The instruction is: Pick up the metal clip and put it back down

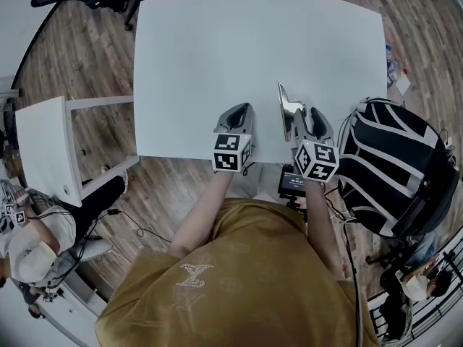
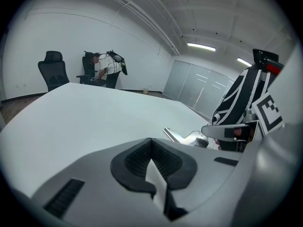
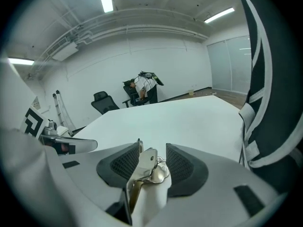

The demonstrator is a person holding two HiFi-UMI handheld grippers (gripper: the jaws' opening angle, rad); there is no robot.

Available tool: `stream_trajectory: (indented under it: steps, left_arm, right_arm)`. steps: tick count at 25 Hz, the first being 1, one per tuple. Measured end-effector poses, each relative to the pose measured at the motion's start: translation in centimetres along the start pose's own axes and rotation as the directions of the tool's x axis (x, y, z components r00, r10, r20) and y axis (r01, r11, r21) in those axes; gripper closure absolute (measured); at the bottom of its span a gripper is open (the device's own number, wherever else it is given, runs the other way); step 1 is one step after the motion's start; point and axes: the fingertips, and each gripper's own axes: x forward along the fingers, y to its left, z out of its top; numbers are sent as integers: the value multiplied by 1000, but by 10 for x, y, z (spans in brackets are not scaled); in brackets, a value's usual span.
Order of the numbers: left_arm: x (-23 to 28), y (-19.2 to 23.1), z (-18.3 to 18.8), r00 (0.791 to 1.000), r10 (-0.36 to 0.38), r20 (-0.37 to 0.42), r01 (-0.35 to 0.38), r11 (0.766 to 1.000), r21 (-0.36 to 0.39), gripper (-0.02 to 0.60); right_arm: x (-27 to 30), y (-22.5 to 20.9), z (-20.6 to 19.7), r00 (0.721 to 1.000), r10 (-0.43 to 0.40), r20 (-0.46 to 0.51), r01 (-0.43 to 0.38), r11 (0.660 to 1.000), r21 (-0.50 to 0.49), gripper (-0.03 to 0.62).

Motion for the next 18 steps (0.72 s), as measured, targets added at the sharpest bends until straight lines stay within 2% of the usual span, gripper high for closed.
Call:
stream_trajectory:
  steps: [12,15,16,18]
  left_arm:
    - [-18,-3,29,996,23,84,-24,1000,5,584]
    - [-21,-6,32,995,25,98,-26,1000,8,584]
    - [-22,-7,33,994,23,102,-24,1000,8,584]
    - [-22,-10,35,993,21,112,-22,1000,7,584]
  right_arm:
    - [-21,8,22,998,-15,66,21,996,-85,434]
    - [-26,11,25,997,4,73,2,997,-83,434]
    - [-27,12,26,997,13,74,-7,997,-81,441]
    - [-31,12,31,996,26,83,-19,996,-87,538]
